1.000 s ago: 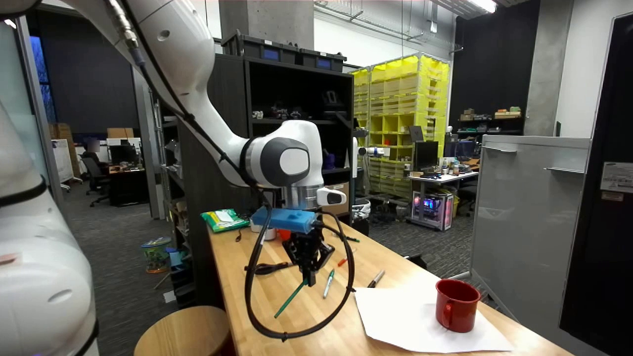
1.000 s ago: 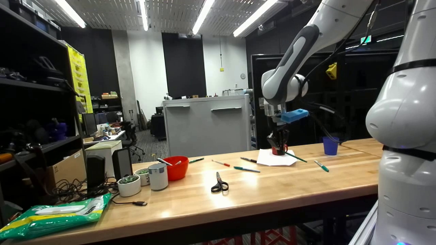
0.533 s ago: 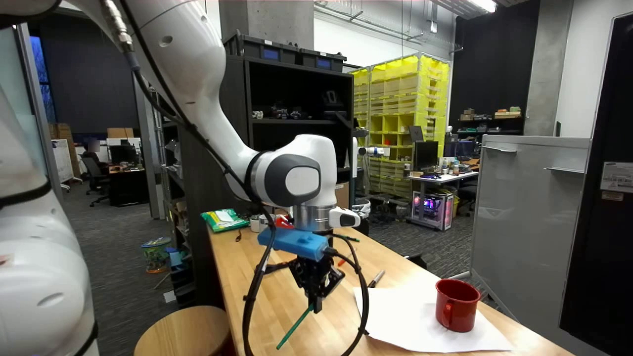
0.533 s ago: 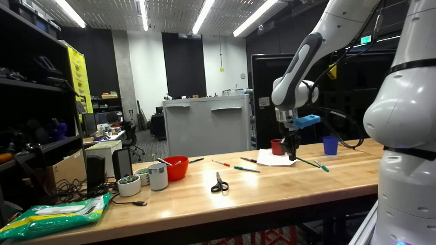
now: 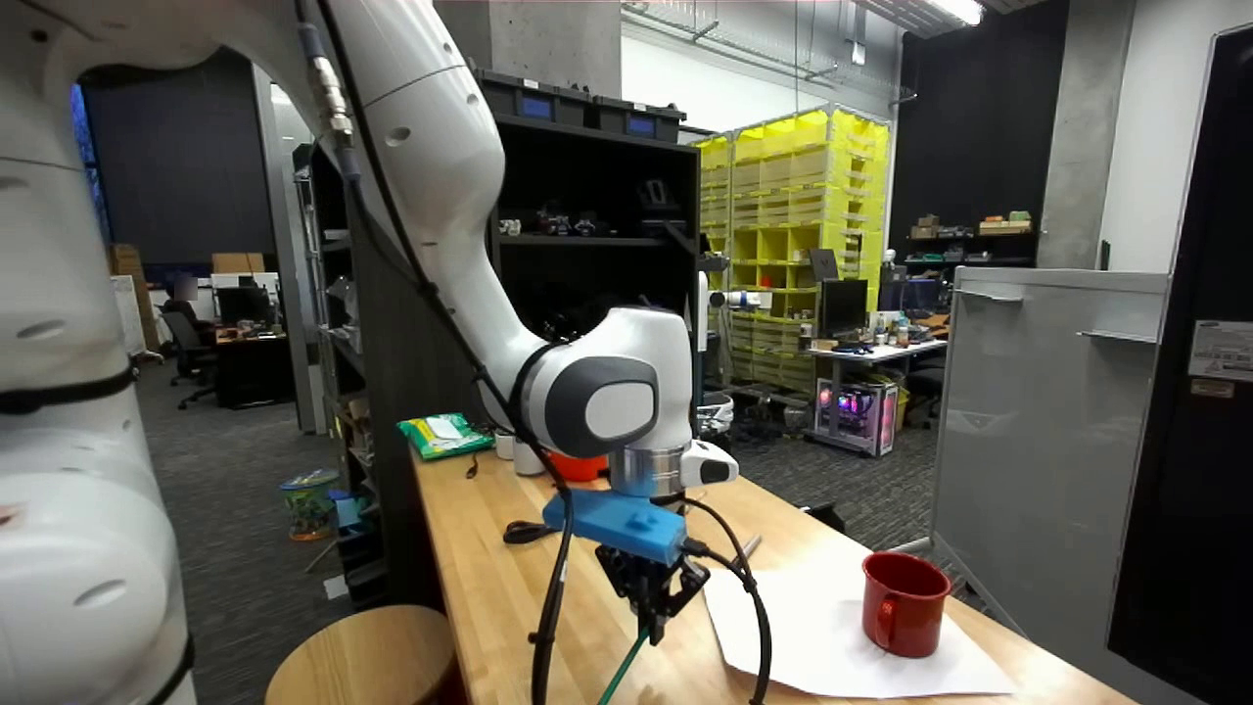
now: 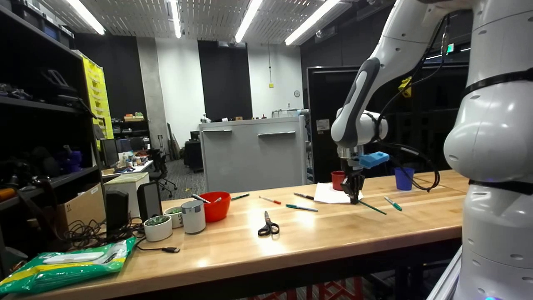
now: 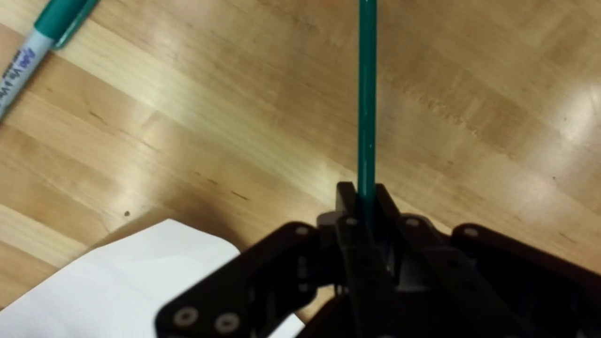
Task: Take the green pen out of the orange mug and place it on the right side of the counter.
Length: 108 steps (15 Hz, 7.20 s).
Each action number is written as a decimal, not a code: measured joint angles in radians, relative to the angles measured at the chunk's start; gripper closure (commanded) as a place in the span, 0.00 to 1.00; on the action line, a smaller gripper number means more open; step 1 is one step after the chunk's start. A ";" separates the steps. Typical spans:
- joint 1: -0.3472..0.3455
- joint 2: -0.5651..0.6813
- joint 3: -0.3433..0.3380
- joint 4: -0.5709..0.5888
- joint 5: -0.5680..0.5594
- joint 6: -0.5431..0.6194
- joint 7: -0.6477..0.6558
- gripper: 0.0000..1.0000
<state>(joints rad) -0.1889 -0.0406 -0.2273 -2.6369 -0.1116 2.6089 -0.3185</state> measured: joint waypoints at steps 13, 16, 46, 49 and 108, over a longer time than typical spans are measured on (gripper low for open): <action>0.000 0.181 0.053 0.153 0.137 0.033 -0.142 0.13; 0.011 0.145 0.068 0.156 0.082 0.036 -0.102 0.00; 0.034 -0.276 0.319 -0.040 -0.311 0.093 1.001 0.00; 0.024 -0.267 0.316 -0.040 -0.303 0.094 0.976 0.00; -0.058 -0.071 -0.058 -0.135 0.048 0.057 -0.028 1.00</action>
<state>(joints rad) -0.2473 -0.1113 -0.2856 -2.7719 -0.0638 2.6662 -0.3464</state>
